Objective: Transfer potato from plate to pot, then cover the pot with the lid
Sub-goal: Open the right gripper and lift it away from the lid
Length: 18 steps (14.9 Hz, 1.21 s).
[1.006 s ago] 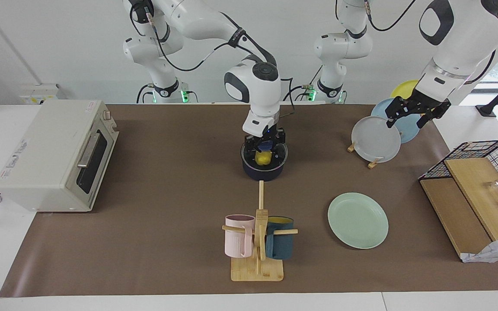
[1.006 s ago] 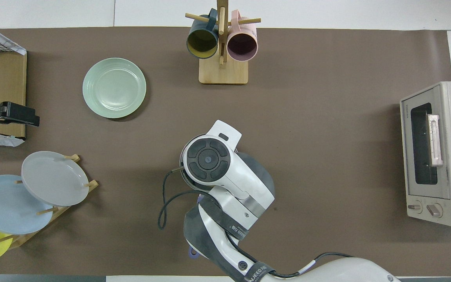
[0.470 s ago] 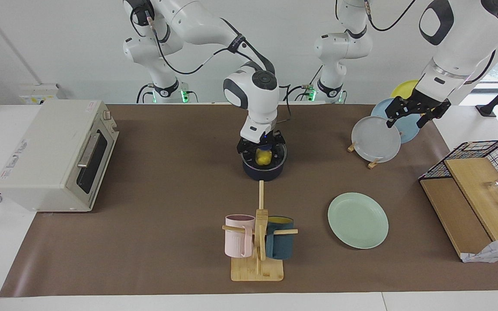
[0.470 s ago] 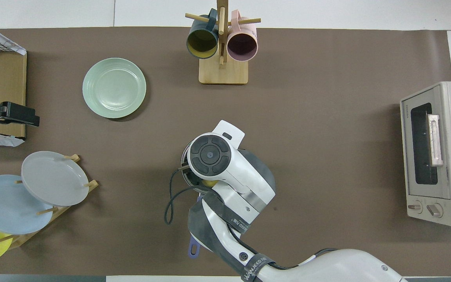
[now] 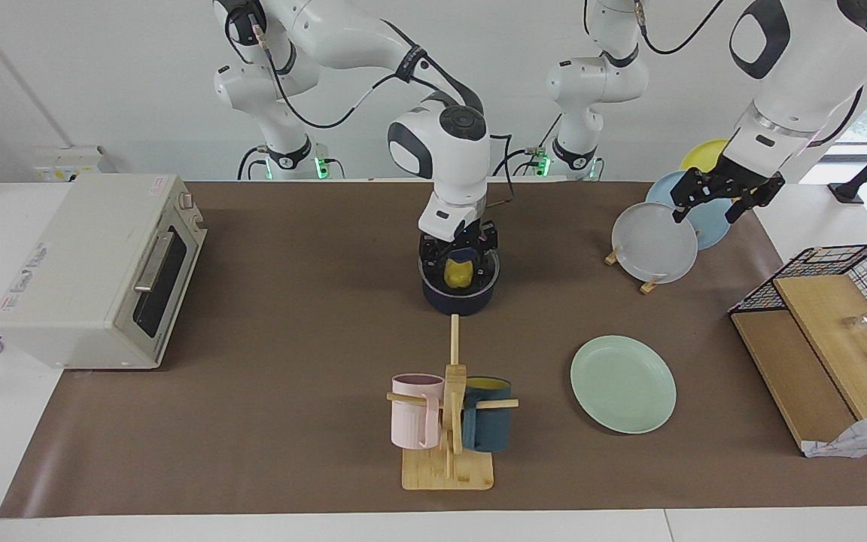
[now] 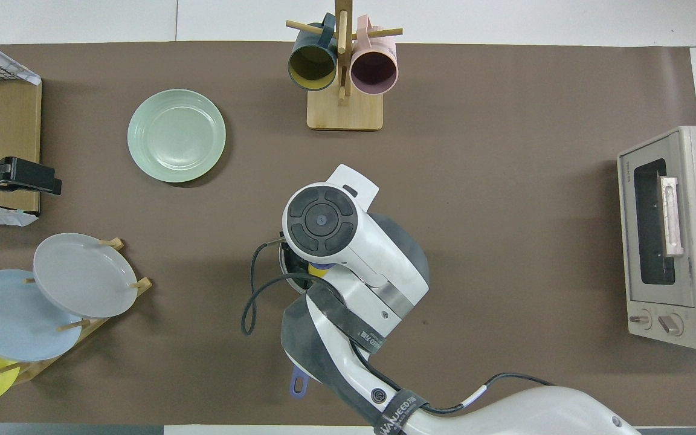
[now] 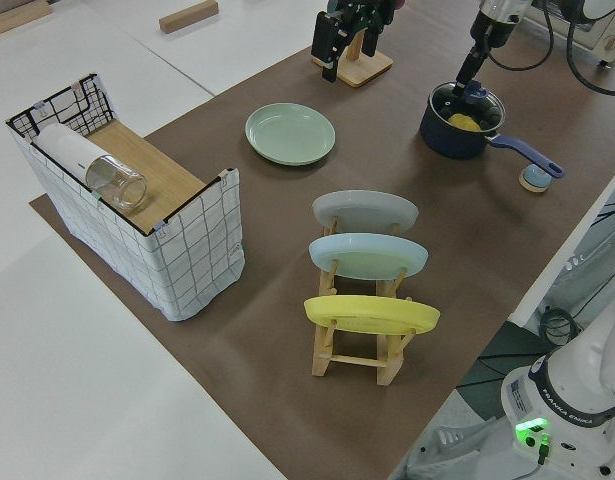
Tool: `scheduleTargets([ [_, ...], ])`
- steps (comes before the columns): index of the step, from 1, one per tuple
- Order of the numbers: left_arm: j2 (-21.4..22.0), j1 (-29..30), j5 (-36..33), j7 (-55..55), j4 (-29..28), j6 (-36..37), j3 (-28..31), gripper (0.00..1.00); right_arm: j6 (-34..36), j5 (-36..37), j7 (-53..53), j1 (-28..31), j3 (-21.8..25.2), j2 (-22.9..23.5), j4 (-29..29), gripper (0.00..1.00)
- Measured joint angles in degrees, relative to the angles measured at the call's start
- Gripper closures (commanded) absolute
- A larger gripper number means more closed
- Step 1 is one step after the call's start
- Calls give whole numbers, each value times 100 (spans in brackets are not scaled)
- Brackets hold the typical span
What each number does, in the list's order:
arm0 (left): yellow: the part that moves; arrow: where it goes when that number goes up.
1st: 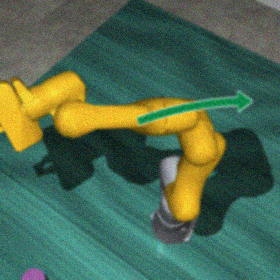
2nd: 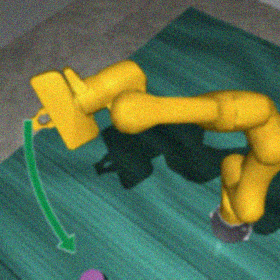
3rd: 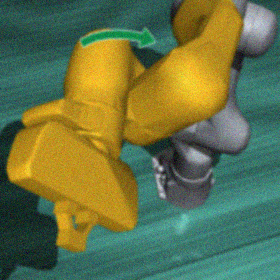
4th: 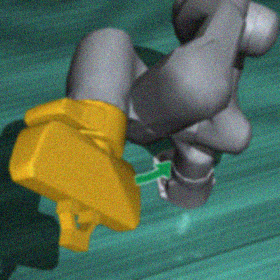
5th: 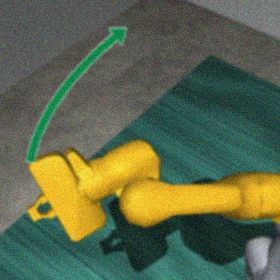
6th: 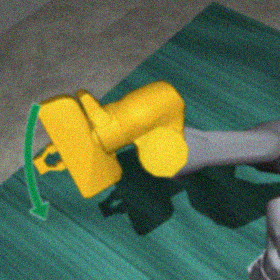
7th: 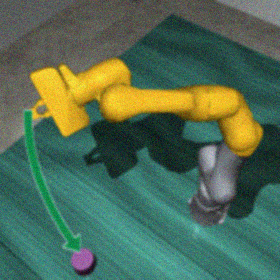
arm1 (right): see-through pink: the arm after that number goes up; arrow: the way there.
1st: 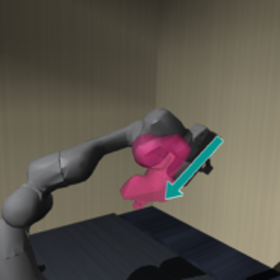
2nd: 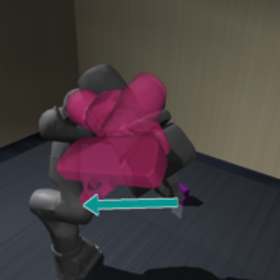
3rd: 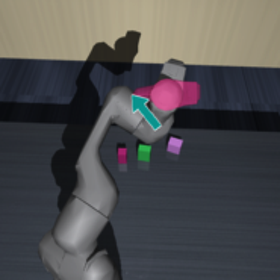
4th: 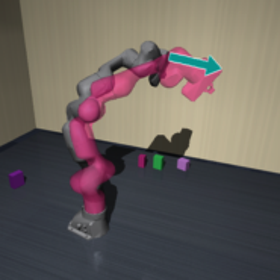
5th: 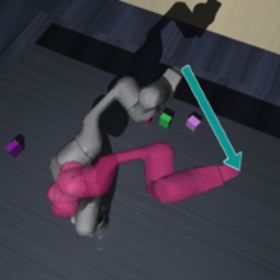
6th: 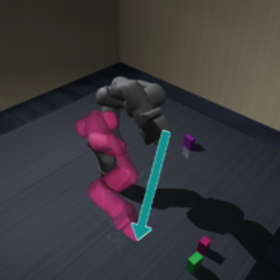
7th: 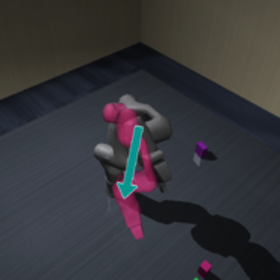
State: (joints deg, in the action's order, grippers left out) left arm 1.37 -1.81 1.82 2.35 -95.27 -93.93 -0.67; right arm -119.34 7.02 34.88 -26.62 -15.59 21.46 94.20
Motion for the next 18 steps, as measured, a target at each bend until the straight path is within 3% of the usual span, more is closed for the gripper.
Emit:
scheduleTargets([
  [5,0,0,0,0,0,0,0,0,432,10,102,139,31,-155,-207,0],
  [12,0,0,0,0,0,0,0,0,1391,19,-1053,1555,54,-990,-266,0],
  [18,0,0,0,0,0,0,0,0,2286,18,-1870,2258,54,-1539,-268,0],
])
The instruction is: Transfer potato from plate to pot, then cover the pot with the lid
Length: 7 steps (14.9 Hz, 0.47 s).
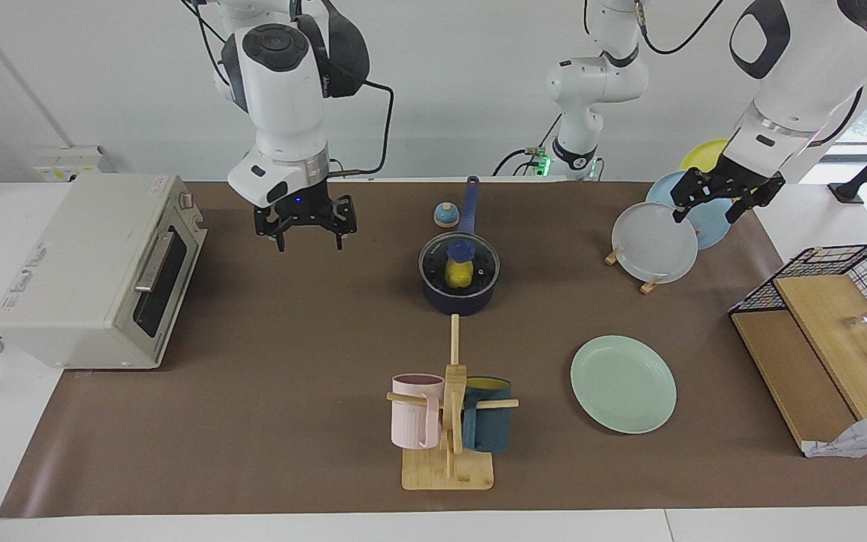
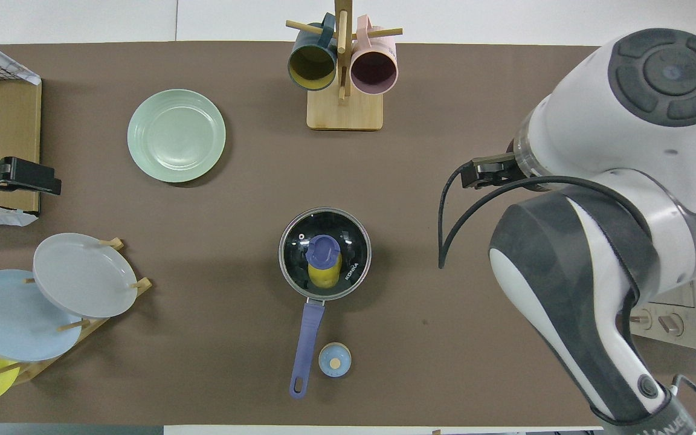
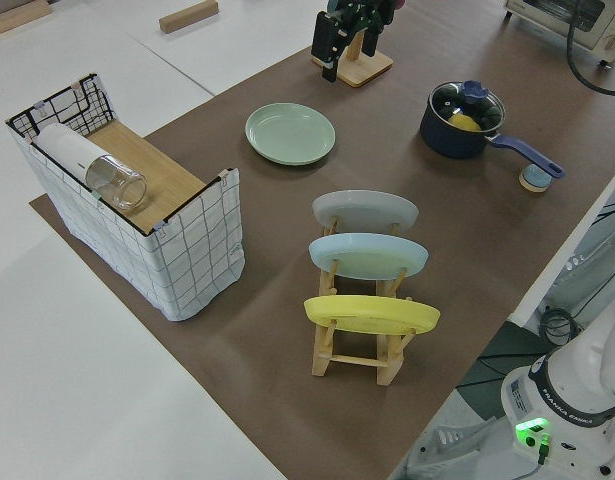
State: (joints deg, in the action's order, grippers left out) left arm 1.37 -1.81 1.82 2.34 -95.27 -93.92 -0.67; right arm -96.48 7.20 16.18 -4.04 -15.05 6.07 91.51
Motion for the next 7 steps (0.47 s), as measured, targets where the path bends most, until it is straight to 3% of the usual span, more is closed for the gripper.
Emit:
scheduleTargets([
  [7,0,0,0,0,0,0,0,0,442,-278,-182,357,0,-428,12,0],
])
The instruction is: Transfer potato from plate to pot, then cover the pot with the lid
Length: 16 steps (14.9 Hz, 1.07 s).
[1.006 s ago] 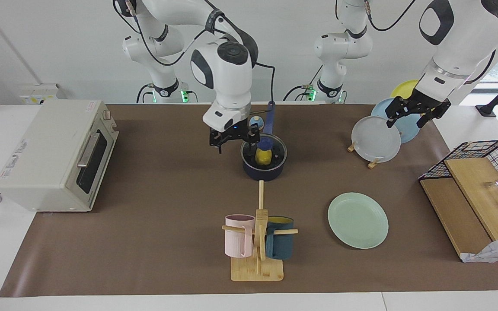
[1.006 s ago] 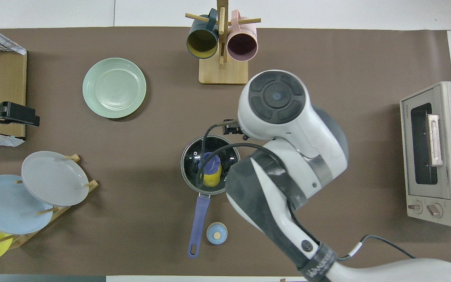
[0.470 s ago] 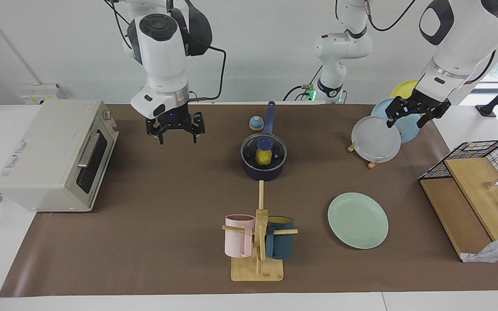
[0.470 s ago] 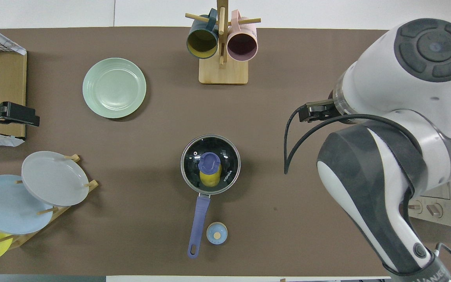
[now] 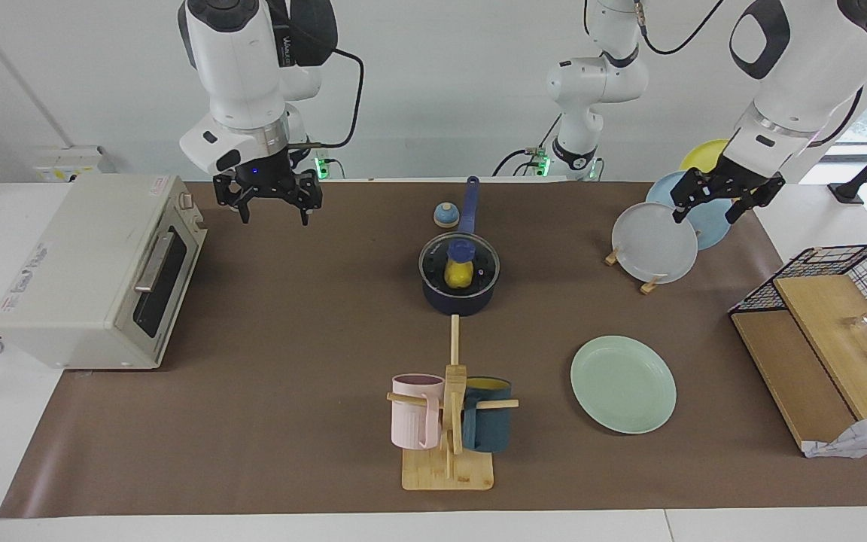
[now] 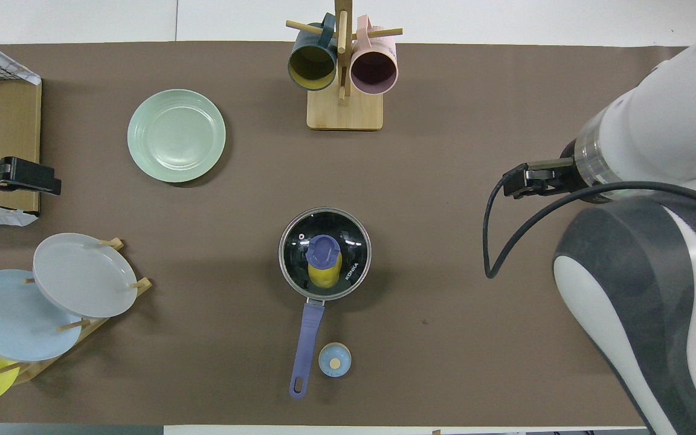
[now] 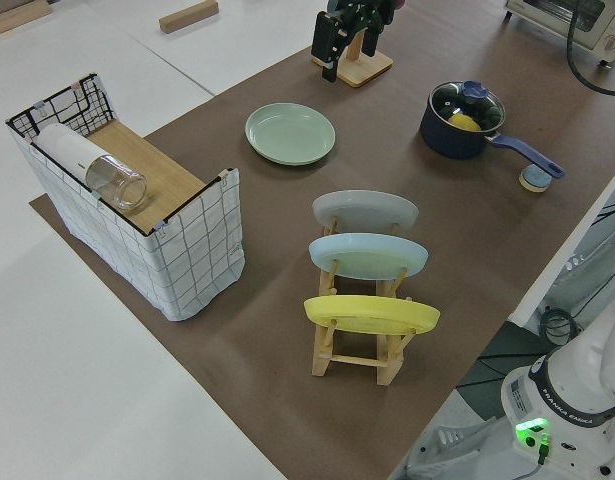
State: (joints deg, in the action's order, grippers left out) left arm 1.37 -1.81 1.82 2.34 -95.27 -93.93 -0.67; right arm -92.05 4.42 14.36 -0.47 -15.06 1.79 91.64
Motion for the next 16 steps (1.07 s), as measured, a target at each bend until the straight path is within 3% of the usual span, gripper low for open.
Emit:
scheduleTargets([
  [6,0,0,0,0,0,0,0,0,371,-103,-196,62,0,-39,8,0],
  [12,0,0,0,0,0,0,0,0,614,-398,-247,503,72,-84,-8,0],
  [16,0,0,0,0,0,0,0,0,635,-398,-247,42,572,-137,-8,0],
])
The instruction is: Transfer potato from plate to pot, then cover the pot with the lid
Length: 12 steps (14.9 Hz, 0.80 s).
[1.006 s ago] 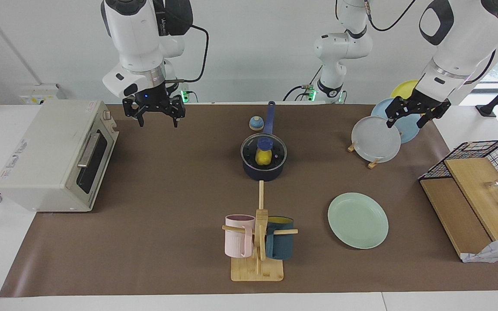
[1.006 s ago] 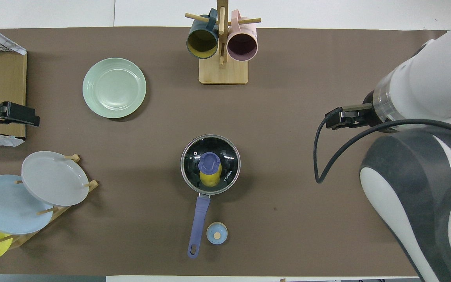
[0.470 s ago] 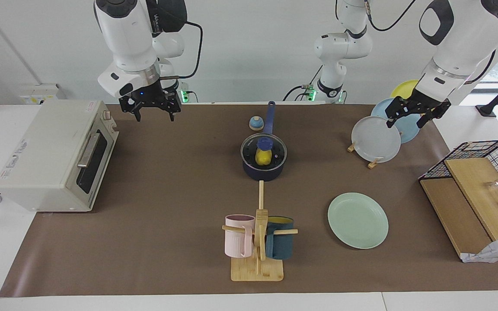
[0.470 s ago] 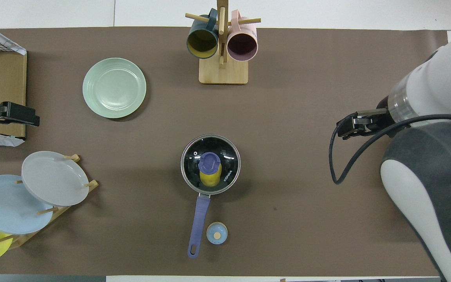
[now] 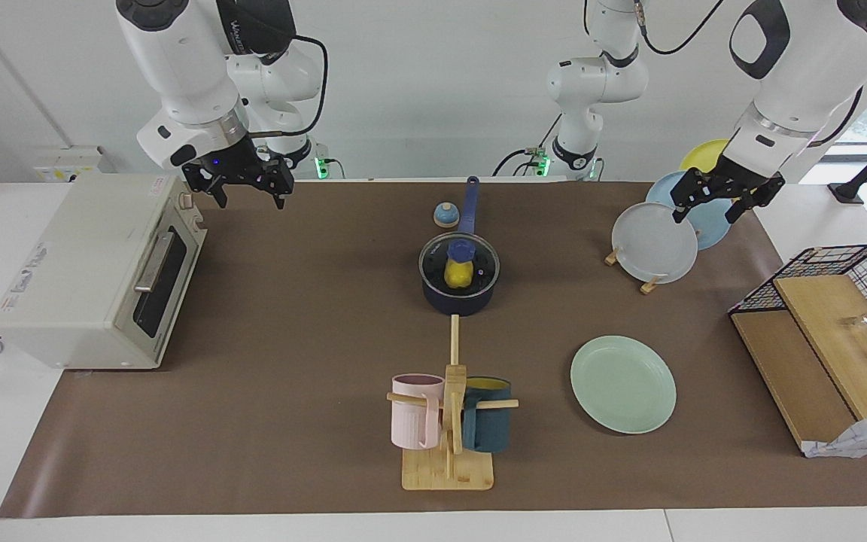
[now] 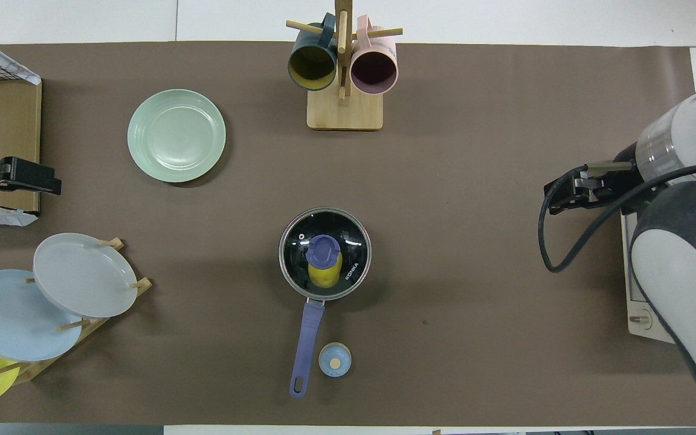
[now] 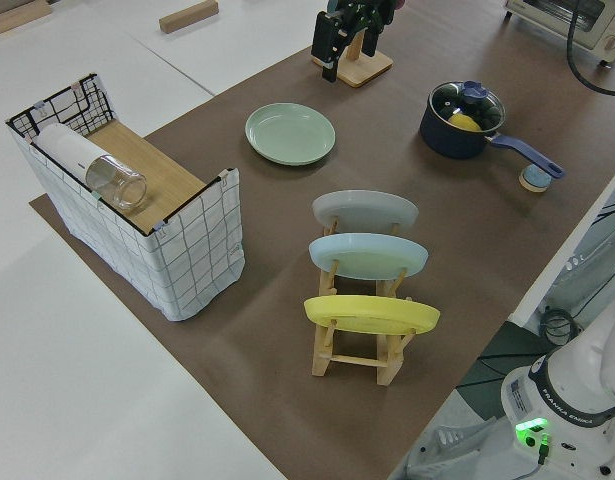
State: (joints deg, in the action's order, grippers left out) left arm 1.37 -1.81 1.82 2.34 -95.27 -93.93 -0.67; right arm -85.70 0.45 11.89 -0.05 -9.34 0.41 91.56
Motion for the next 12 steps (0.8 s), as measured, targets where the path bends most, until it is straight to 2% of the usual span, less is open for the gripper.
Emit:
scheduleTargets([
  [7,0,0,0,0,0,0,0,0,-76,1,-246,54,158,-266,127,0],
  [12,0,0,0,0,0,0,0,0,-102,34,-281,101,278,-229,183,0],
])
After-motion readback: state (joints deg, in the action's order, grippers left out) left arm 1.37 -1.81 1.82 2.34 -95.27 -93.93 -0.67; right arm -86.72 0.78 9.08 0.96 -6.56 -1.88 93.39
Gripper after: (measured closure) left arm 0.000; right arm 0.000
